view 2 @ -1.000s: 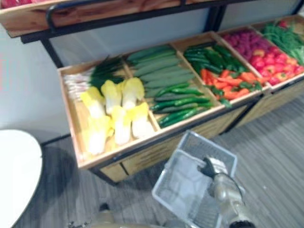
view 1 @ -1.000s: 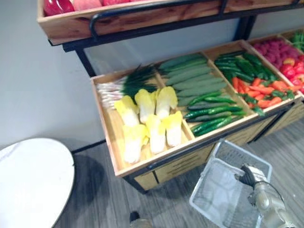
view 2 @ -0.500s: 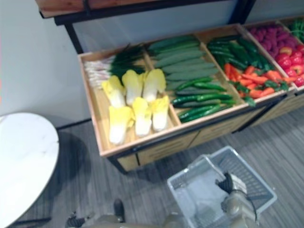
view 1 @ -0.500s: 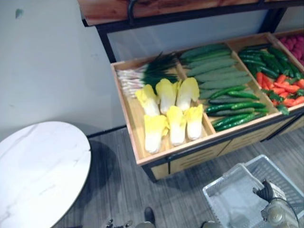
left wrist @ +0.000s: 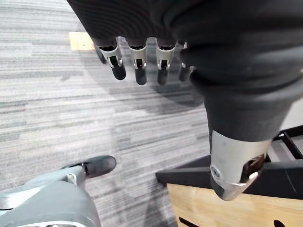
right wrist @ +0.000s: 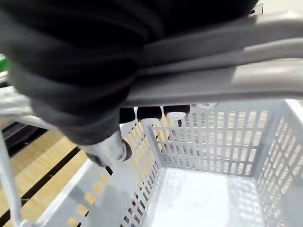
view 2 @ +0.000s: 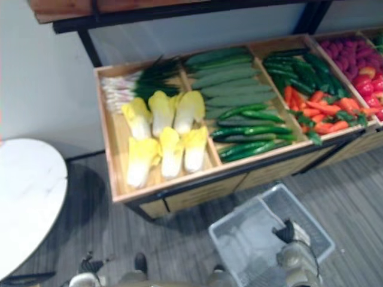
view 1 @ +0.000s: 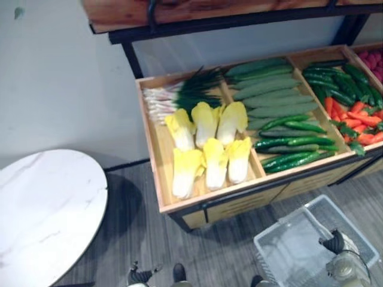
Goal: Pick vegetable in the basket
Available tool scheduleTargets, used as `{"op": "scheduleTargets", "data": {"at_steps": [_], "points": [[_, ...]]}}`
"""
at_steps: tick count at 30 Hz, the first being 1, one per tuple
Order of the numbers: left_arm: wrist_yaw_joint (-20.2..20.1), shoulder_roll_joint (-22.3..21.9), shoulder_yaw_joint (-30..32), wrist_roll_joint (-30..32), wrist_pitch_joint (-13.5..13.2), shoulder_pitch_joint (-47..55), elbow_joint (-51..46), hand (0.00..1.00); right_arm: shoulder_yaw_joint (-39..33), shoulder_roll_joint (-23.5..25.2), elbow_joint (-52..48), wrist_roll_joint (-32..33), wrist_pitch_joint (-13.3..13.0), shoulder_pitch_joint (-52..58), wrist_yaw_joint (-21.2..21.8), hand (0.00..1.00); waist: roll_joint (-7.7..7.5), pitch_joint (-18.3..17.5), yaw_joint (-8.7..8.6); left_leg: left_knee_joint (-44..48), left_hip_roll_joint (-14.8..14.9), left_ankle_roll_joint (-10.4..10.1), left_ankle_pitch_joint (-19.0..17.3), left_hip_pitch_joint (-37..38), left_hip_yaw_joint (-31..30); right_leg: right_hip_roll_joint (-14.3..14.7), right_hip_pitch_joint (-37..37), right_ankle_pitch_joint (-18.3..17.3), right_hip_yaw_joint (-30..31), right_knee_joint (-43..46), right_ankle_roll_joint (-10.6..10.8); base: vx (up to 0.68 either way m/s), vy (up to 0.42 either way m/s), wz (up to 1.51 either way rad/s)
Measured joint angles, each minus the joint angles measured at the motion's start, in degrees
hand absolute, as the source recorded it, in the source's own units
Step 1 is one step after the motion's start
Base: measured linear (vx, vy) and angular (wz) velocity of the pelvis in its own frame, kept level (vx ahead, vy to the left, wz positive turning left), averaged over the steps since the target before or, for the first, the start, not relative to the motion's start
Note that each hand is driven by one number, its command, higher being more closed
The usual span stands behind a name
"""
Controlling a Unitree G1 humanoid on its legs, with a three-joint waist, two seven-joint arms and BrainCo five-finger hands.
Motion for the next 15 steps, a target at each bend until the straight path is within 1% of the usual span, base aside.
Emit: {"op": "scheduleTargets", "data": {"at_steps": [3, 4, 5, 7, 9, 13, 15], "points": [[0.0, 0.0, 0.0, 0.0, -0.1, 0.0, -1.2, 0.0, -0.1, -0.1, 0.0, 0.2, 0.0, 0.7, -0.2, 1.0, 0.15, -0.1, -0.21, 0.0, -0.3, 0.0, 0.0, 0.0, 0.1, 0.1, 0.4, 0.0, -0.1, -0.8, 0.0, 0.08, -0.022, 0.0], [0.0, 0.0, 0.0, 0.0, -0.5, 0.0, -2.7, 0.0, -0.1, -0.2, 0.0, 0.4, 0.0, 1.1, -0.2, 1.0, 0.25, -0.4, -0.27, 0.0, -0.7, 0.0, 0.0, 0.1, 0.1, -0.3, 0.7, 0.0, -0.2, -1.0, 0.0, 0.06, 0.017, 0.07], [0.0, 0.1, 0.0, 0.0, -0.9, 0.0, -3.3, 0.0, -0.1, -0.2, 0.0, 0.4, 0.0, 1.5, -0.2, 1.0, 0.0, -0.4, -0.32, 0.0, -0.9, 0.0, 0.0, 0.1, 0.1, -0.5, 0.9, 0.0, -0.4, -1.3, 0.0, 0.04, 0.026, 0.13], [0.0, 0.5, -0.2, -0.1, -2.0, -0.1, -4.5, 0.0, 0.0, 0.4, 0.0, 0.5, 0.0, 1.9, -0.2, 1.0, -1.05, -0.8, -0.35, 0.0, -1.5, -0.1, 0.0, 0.3, 0.1, -1.0, 1.7, 0.0, -0.9, -1.7, 0.0, 0.03, 0.034, 0.13], [-0.1, 0.8, -0.3, -0.3, -2.1, -0.1, -4.6, 0.0, 0.1, 0.8, 0.1, 0.5, -0.1, 2.0, -0.1, 1.0, -1.5, -1.0, -0.4, 0.0, -1.6, -0.1, 0.0, 0.7, 0.2, -1.2, 2.2, 0.0, -0.9, -1.9, 0.0, 0.01, 0.015, 0.04], [-0.1, 0.8, -0.3, -0.5, -2.1, 0.1, -4.6, 0.0, 0.1, 1.2, 0.3, 2.2, -0.2, 1.8, -0.1, 1.0, -1.31, -1.1, -0.39, 0.0, -1.5, -0.1, 0.0, 1.7, 0.5, -1.1, 3.0, 0.2, -0.8, -2.2, 0.2, -0.04, 0.001, -0.02], [-0.1, 0.8, -0.3, -0.5, -2.1, 0.4, -4.6, 0.0, 0.1, 1.2, 0.9, 2.7, -0.5, 1.6, -0.2, 1.0, -1.03, -1.4, -0.34, -0.1, -1.3, -0.1, 0.0, 2.1, 1.4, -1.0, 3.1, 1.0, -0.4, -2.8, 0.0, -0.06, 0.008, -0.12]]}}
